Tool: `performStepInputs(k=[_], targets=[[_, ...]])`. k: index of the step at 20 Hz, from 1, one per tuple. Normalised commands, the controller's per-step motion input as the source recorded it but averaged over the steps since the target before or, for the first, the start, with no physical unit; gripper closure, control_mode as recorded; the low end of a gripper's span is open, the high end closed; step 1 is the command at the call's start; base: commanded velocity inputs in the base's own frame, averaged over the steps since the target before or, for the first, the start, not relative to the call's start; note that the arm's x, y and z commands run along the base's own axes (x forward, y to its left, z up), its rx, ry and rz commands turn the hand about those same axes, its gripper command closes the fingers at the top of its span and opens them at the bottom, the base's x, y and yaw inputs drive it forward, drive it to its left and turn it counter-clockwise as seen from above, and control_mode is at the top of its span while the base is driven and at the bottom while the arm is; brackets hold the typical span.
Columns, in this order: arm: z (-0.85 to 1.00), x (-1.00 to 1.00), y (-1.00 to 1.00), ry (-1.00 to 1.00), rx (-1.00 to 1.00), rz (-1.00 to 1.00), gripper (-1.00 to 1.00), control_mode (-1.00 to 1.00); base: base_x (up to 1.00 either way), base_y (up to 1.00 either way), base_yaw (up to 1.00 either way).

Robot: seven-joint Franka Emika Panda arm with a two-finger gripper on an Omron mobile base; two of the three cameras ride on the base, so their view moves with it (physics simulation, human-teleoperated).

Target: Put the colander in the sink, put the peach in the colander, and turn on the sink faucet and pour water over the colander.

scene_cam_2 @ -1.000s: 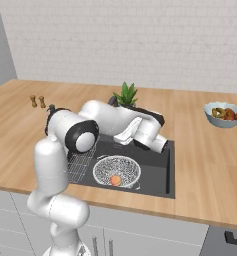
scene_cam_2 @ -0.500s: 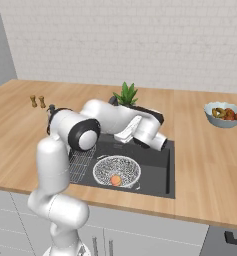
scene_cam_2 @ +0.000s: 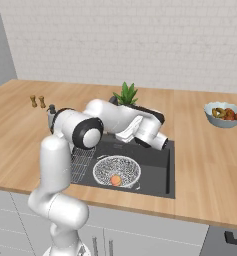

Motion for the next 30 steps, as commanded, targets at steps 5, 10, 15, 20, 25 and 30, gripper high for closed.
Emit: performStepInputs(k=[5,10,15,20,25,30], targets=[[-0.12,0.13,-0.02,0.01,0.00,0.00,-1.00,-1.00,0.00,0.00,0.00],[-0.08,0.20,0.00,0.02,0.00,0.00,-1.00,-1.00,0.00,0.00,0.00],[0.00,0.23,0.00,0.04,0.00,0.00,-1.00,-1.00,0.00,0.00,0.00],[-0.01,0.21,0.00,0.06,0.00,0.00,-1.00,-1.00,0.00,0.00,0.00],[-0.09,0.19,0.00,0.03,0.00,0.00,-1.00,-1.00,0.00,0.00,0.00],[-0.10,0.17,0.00,0.01,0.00,0.00,-1.00,-1.00,0.00,0.00,0.00]])
